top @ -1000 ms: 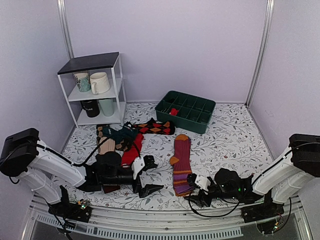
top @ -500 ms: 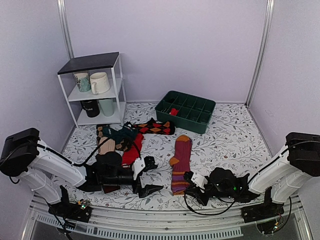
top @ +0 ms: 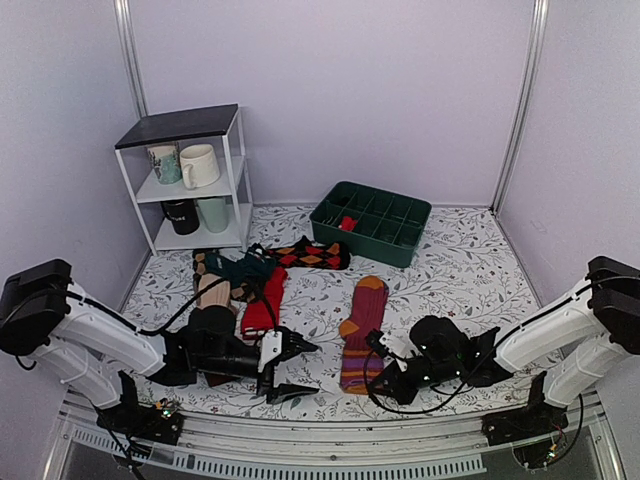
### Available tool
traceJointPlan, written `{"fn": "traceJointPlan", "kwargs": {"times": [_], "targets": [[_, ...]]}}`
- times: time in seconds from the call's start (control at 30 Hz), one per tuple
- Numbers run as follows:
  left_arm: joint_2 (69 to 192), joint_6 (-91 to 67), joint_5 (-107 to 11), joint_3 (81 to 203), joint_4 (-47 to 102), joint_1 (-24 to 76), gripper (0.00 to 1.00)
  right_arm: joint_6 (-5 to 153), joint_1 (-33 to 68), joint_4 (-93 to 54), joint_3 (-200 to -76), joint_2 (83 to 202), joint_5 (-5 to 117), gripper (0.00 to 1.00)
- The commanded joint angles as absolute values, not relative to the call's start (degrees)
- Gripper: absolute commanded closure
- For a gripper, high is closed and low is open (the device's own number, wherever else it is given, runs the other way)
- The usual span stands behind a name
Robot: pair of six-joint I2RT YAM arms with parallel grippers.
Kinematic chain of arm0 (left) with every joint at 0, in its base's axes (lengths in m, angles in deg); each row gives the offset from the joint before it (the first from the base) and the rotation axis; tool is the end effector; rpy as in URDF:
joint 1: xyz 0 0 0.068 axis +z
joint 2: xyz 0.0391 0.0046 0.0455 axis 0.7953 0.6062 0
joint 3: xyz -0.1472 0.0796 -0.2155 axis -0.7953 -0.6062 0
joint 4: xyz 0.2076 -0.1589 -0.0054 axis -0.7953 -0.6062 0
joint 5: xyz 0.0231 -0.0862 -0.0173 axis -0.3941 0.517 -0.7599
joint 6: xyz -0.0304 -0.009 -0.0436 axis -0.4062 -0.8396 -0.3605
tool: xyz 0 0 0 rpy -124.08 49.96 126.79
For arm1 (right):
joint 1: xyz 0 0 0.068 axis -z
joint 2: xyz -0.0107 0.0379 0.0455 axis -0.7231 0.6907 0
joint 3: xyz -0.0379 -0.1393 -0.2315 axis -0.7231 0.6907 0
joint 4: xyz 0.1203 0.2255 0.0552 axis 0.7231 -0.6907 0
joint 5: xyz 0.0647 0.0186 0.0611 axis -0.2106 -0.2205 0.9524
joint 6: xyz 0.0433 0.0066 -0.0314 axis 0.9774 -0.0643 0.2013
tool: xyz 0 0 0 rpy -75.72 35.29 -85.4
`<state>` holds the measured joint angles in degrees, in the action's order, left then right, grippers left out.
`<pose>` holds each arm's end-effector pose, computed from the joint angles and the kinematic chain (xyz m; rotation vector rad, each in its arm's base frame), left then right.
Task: Roll the socks
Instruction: Roll a pair of socks at the center of the board.
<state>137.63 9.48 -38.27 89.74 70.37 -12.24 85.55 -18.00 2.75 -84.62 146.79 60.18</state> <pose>0.0982 -0.2358 0.1514 1.3801 1.4251 -0.9363 0.0997 0.2233 0.1124 -1.0733 2.2347 0.9199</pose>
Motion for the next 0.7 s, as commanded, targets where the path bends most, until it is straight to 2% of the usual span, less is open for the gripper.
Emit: {"fn": "traceJointPlan", "kwargs": {"times": [0.0, 0.27, 0.67], "targets": [[140.28, 10.51, -32.6, 90.36, 70.76, -13.16, 0.16, 94.11, -15.13, -8.37, -88.62, 149.19, 65.35, 0.99], [148.9, 8.63, -32.59, 97.09, 69.2, -14.28, 0.19, 95.91, -13.72, -11.84, -94.01, 155.19, 68.48, 0.99], [157.38, 5.94, -33.31, 107.74, 58.29, -14.13, 0.25, 95.81, -13.43, -12.94, -94.25, 155.08, 69.46, 0.99]]}}
